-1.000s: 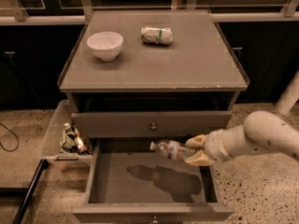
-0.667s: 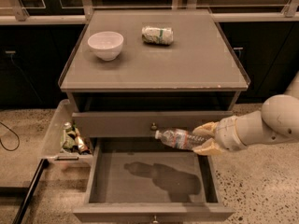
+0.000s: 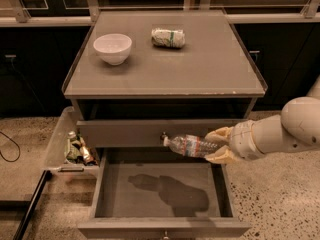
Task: Pick water bottle from middle drawer and place on counter
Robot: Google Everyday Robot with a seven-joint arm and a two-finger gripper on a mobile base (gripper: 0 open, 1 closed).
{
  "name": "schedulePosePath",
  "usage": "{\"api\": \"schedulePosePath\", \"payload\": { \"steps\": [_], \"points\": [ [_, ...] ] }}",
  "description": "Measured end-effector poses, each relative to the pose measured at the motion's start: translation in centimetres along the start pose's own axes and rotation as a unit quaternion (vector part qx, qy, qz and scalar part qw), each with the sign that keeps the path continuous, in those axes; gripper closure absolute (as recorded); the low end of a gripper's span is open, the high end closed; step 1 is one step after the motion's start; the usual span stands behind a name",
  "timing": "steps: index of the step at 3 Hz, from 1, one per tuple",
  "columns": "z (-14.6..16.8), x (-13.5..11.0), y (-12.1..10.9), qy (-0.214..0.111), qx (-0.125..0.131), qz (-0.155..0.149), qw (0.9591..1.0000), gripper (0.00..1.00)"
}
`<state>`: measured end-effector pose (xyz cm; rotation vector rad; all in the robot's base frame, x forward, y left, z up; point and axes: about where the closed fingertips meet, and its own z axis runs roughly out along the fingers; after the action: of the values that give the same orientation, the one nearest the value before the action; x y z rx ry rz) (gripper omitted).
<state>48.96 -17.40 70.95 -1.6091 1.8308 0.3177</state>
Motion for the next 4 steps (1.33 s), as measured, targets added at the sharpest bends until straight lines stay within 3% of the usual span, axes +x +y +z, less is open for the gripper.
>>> {"api": "schedulePosePath", "payload": {
  "steps": [1,2,3,4],
  "points": [
    [-4.2,-5.3,-1.4,0.017,0.029,-0.047,0.9983,1.00],
    [-10.1,-11.5,-4.2,0.028,0.060,-0.084,0.9943,1.00],
    [-15.2,-14.8,-7.9,0.015,0.080,-0.079,0.9935,1.00],
    [-18.1,-16.8,-9.7,0.005,0.111,-0.093,0.9894,1.00]
  ]
}}
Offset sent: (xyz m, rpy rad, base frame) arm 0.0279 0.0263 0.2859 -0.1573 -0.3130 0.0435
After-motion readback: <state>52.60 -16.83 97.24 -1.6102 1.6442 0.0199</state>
